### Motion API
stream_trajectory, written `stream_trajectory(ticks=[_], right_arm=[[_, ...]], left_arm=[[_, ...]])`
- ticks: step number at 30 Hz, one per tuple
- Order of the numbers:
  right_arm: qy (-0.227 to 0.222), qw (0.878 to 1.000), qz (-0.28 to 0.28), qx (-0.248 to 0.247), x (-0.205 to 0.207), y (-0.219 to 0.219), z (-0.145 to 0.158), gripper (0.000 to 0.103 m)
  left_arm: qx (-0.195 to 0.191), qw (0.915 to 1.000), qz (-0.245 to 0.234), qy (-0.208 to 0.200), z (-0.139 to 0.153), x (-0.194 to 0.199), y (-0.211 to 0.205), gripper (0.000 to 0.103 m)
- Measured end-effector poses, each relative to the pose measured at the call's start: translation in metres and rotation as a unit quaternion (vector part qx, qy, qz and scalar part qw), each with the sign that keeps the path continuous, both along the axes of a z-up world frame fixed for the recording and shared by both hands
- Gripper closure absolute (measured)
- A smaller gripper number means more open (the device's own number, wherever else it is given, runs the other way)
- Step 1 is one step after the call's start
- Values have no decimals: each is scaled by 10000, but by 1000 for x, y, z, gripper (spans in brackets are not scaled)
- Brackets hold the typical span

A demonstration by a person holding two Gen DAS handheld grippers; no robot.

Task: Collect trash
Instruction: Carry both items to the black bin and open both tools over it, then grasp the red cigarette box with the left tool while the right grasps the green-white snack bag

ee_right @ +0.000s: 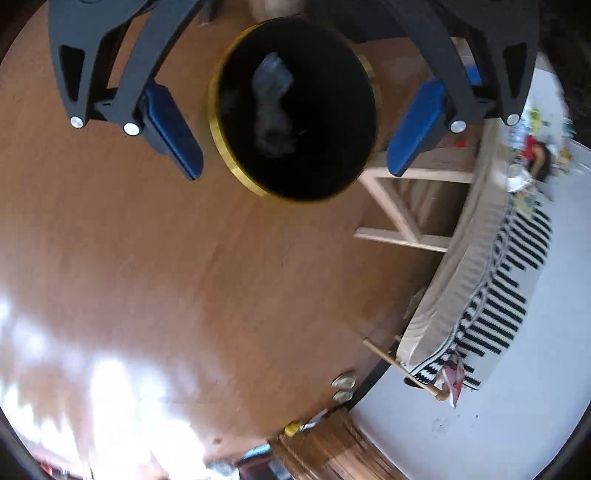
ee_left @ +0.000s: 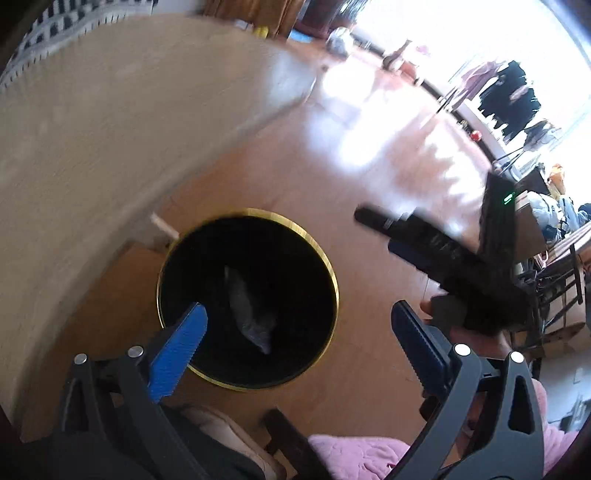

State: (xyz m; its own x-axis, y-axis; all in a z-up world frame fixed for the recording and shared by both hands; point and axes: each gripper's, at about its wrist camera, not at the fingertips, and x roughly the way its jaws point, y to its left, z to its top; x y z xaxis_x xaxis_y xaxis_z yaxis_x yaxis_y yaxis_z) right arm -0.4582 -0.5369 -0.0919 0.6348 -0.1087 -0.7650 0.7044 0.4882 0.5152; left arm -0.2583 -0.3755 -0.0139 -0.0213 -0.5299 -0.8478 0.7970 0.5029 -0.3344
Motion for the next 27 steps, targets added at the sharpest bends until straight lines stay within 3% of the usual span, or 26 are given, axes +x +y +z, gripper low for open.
stream_trajectory(ticks=[2, 3, 5, 7, 8, 10, 12, 13, 15, 16, 20, 22, 24, 27], right_arm=[[345, 9987, 280, -247, 6, 5, 3, 7], [289, 9987, 300, -290, 5, 5, 5, 7], [202, 9984, 346, -391, 5, 10, 12, 7], [126, 9978, 389, -523, 11, 13, 18, 7], [95, 9973, 423, -599, 16, 15, 21, 7], [12, 9959, 478, -765, 24, 19, 31, 7], [-201, 9954, 546, -765, 41, 27, 44, 7], [-283, 9948, 598, -770, 48, 31, 51, 7], [-398, 9903, 864, -1013, 72, 47, 75, 7], [-423, 9875, 1001, -1141, 84, 54, 86, 7], [-730, 9659, 1915, -1580, 154, 107, 139, 7], [-917, 9512, 2465, -1616, 196, 145, 163, 7], [-982, 9405, 2820, -1623, 231, 177, 177, 7], [-912, 9274, 3110, -1865, 287, 220, 192, 7]], left_arm=[[-413, 9991, -79, -30, 30, 8, 10, 6], [-729, 9973, 14, -117, 54, 16, 22, 6], [-1231, 9908, 301, -468, 98, 36, 57, 6], [-1401, 9830, 723, -940, 129, 55, 97, 6], [-1432, 9731, 1223, -1329, 147, 74, 140, 6], [-1298, 9562, 1958, -1748, 156, 97, 205, 6], [-1006, 9390, 2634, -1968, 151, 115, 259, 6], [-719, 9220, 3200, -2060, 144, 129, 306, 6], [-268, 8967, 3896, -2083, 130, 146, 360, 6], [-48, 8790, 4334, -1987, 119, 158, 398, 6], [366, 8508, 4934, -1773, 94, 200, 450, 6], [588, 8276, 5258, -1873, 78, 218, 460, 6], [645, 8209, 5382, -1797, 72, 228, 463, 6], [794, 8215, 5338, -1839, 66, 240, 464, 6]])
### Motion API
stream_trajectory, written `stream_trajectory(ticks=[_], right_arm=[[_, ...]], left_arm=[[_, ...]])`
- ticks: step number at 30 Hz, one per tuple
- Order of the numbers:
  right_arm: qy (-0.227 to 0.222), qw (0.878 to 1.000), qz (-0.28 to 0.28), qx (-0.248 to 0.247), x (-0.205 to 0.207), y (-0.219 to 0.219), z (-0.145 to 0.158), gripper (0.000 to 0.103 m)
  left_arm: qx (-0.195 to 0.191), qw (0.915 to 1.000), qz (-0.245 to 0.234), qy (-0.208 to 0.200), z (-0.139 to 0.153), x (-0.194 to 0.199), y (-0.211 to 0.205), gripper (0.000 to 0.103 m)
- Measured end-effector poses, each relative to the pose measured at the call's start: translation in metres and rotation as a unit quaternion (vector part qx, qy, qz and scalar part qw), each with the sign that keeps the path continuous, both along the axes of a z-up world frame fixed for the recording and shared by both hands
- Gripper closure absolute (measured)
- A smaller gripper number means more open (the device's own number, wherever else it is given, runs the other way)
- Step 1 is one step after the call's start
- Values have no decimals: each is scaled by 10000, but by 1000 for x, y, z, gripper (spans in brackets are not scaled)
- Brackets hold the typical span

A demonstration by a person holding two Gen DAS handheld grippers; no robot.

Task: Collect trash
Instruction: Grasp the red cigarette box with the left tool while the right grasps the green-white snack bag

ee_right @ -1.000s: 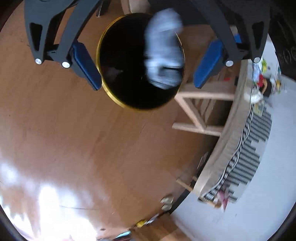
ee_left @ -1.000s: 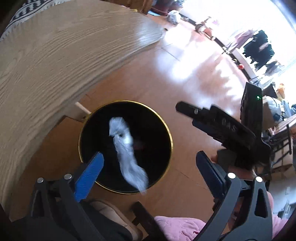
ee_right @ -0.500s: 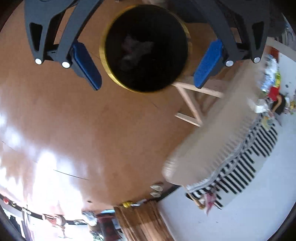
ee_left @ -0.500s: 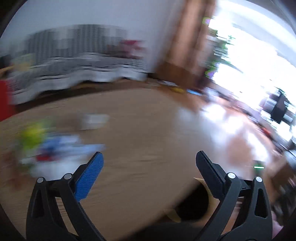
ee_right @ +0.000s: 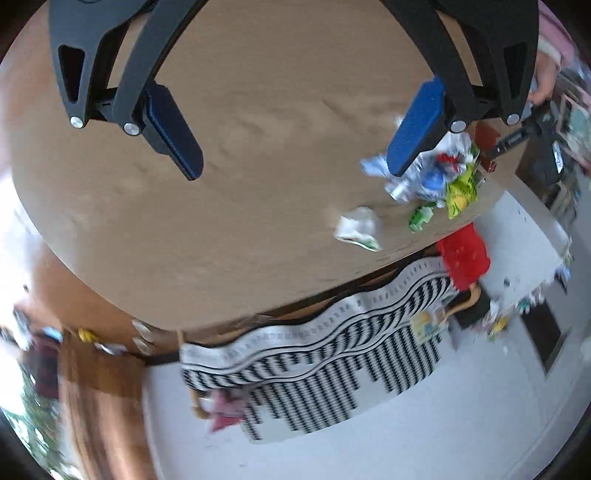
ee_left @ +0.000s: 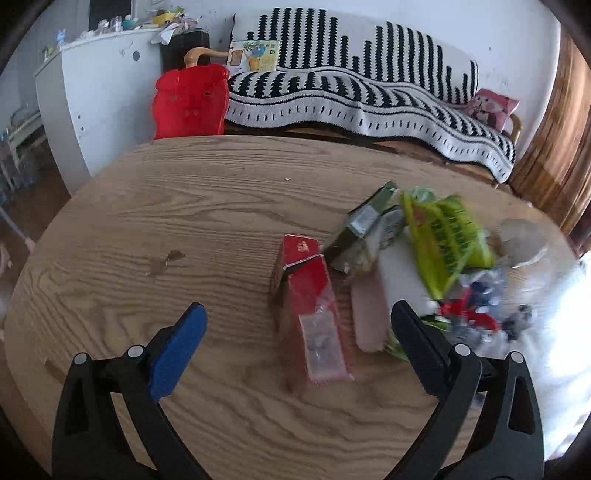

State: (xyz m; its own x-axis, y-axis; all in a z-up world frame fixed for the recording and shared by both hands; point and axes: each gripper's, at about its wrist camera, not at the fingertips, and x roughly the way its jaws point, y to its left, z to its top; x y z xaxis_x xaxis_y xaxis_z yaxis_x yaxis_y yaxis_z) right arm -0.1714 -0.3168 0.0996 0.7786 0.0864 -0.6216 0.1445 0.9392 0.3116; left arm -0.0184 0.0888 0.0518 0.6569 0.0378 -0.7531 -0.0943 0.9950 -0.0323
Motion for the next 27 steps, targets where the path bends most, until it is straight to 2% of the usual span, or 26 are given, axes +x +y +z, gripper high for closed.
stream_trajectory(ticks=[2, 5, 9, 13, 15, 16, 17, 18, 19, 23, 27], right_arm=[[85, 9998, 127, -137, 36, 23, 3, 7], [367, 9968, 484, -528, 98, 58, -2, 7], [339, 9910, 899, -936, 147, 88, -14, 7], [567, 9885, 1007, -978, 190, 95, -35, 7], [649, 9875, 1021, -1010, 206, 96, -45, 10], [666, 9871, 1053, -1008, 209, 95, -50, 18], [720, 9864, 1121, -963, 214, 96, -56, 36], [766, 9860, 1185, -893, 217, 96, -62, 39], [796, 9858, 1249, -797, 218, 95, -66, 57], [727, 9834, 1382, -927, 213, 104, -69, 59], [656, 9840, 1489, -733, 196, 105, -66, 60]], left_arm=[[-18, 9999, -117, 102, -8, 5, -8, 6], [-312, 9992, -117, 212, -19, 18, -4, 6], [-371, 9985, -209, 333, -31, 30, 9, 6], [-427, 9977, -257, 468, -42, 41, 15, 6], [-548, 9961, -350, 592, -50, 47, 14, 10], [-502, 9966, -379, 540, -49, 47, 13, 26], [-415, 9970, -444, 490, -48, 48, 10, 45], [-250, 9978, -413, 456, -48, 49, 9, 56], [-201, 9980, -387, 456, -48, 49, 9, 80], [-379, 9978, -255, 482, -47, 51, 14, 81], [-386, 9977, -297, 465, -45, 49, 11, 81]])
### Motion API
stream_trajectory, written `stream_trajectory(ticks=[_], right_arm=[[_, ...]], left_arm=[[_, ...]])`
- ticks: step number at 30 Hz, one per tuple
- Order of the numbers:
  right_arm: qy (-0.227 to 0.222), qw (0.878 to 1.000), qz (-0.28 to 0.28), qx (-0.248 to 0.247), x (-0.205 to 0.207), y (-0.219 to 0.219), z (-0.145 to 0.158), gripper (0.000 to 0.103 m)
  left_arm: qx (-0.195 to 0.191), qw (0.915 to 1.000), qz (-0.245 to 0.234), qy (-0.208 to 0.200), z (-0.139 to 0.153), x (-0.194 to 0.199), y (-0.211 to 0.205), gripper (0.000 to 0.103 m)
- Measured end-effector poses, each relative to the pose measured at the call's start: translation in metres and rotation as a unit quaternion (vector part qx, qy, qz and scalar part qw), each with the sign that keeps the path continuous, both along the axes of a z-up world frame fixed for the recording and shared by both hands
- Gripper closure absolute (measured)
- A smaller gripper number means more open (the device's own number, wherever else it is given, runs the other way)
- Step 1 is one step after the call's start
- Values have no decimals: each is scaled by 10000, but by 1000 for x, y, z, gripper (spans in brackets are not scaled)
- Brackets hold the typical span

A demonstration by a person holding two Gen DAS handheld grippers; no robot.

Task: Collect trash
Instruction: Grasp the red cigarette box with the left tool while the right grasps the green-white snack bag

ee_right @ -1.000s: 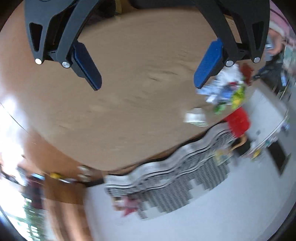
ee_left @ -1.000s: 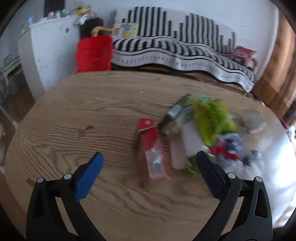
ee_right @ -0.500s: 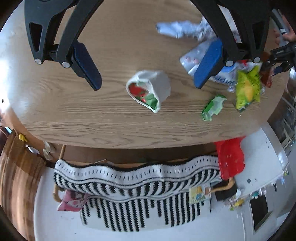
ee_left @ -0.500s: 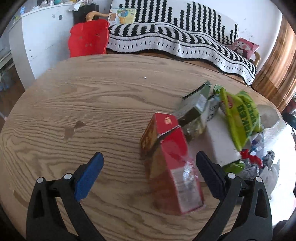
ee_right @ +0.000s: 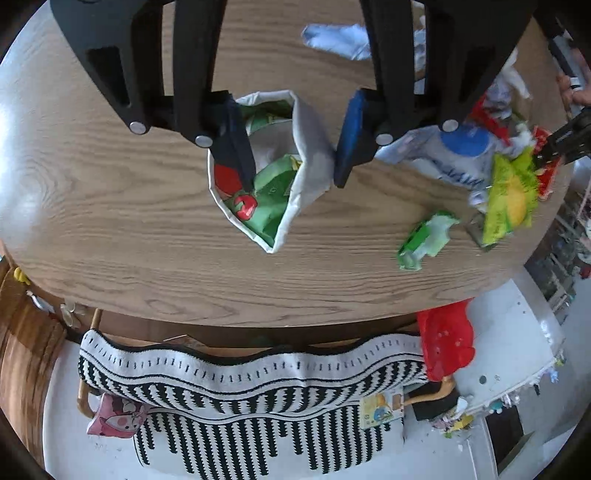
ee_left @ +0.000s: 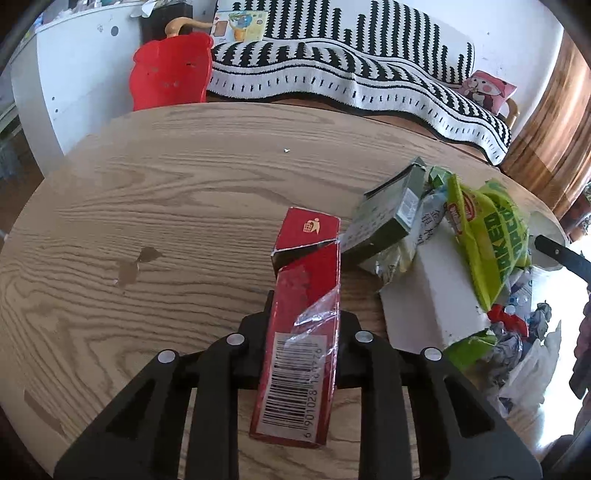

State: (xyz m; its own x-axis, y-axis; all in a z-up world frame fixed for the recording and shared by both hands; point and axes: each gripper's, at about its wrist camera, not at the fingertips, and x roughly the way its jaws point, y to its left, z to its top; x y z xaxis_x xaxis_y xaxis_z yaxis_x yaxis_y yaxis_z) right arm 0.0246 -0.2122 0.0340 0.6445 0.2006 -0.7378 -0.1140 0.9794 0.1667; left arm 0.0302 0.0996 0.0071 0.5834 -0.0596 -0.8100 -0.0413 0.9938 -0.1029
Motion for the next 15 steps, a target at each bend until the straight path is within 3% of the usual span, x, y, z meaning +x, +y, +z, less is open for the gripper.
stream_trajectory(ticks=[3, 8, 15], right_arm=[[-163, 9998, 16, 82, -15, -2, 12, 60], [-321, 9994, 71, 59, -39, -2, 25, 60], [-309, 9994, -33, 117, -62, -17, 30, 60]], left_arm=[[322, 9993, 43, -164, 6, -4, -5, 81], [77, 9998, -83, -167, 12, -9, -14, 81], [42, 9994, -118, -320, 24, -27, -17, 81]])
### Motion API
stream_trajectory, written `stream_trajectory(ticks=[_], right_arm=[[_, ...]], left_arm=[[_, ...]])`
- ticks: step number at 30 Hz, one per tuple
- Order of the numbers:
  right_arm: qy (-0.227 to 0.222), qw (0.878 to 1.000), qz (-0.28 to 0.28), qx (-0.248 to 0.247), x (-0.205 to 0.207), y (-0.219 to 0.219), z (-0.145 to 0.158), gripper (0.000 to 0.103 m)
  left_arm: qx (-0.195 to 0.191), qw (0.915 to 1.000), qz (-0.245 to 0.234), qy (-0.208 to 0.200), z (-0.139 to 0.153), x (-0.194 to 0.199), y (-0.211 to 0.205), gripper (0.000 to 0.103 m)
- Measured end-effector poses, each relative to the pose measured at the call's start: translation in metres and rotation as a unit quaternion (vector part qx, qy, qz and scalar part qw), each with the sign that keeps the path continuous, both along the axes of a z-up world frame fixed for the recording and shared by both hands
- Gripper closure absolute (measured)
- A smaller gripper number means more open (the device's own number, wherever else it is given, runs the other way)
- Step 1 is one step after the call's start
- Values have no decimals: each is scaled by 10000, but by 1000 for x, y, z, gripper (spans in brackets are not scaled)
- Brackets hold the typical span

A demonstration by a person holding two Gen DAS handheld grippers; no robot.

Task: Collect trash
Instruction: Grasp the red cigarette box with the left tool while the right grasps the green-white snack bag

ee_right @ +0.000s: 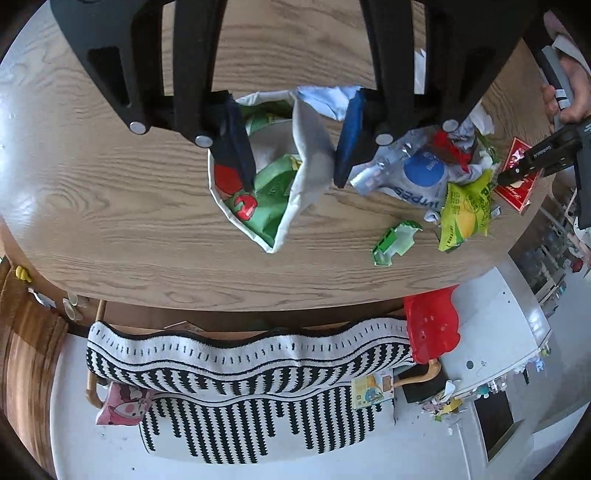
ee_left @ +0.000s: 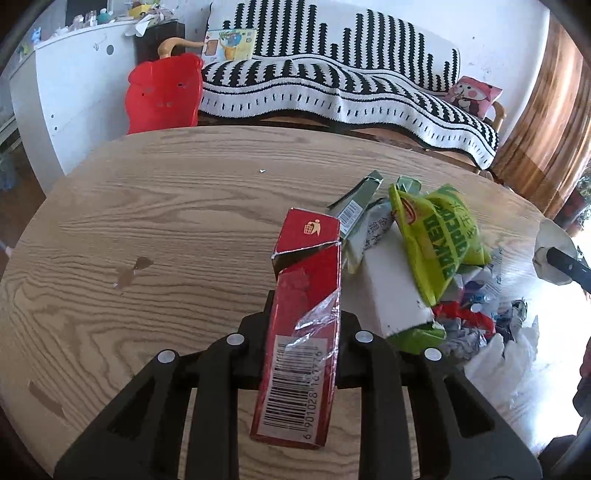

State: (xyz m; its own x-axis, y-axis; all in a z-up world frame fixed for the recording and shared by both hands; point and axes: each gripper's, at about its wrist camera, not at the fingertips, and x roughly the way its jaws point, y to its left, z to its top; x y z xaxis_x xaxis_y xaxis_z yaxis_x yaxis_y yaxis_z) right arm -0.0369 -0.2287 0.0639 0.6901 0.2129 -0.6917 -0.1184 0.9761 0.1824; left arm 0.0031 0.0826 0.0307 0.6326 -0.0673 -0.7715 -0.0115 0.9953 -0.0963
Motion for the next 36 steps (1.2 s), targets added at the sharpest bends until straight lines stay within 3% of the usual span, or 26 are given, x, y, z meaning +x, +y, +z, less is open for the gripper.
stream_trajectory(ticks=[10, 36], right_arm=[[148, 9997, -115, 147, -11, -15, -5, 59], [299, 9994, 20, -179, 0, -1, -15, 59]], left_arm=[[17, 10000, 81, -17, 3, -10, 9, 81], [-130, 9997, 136, -162, 11, -9, 24, 81]])
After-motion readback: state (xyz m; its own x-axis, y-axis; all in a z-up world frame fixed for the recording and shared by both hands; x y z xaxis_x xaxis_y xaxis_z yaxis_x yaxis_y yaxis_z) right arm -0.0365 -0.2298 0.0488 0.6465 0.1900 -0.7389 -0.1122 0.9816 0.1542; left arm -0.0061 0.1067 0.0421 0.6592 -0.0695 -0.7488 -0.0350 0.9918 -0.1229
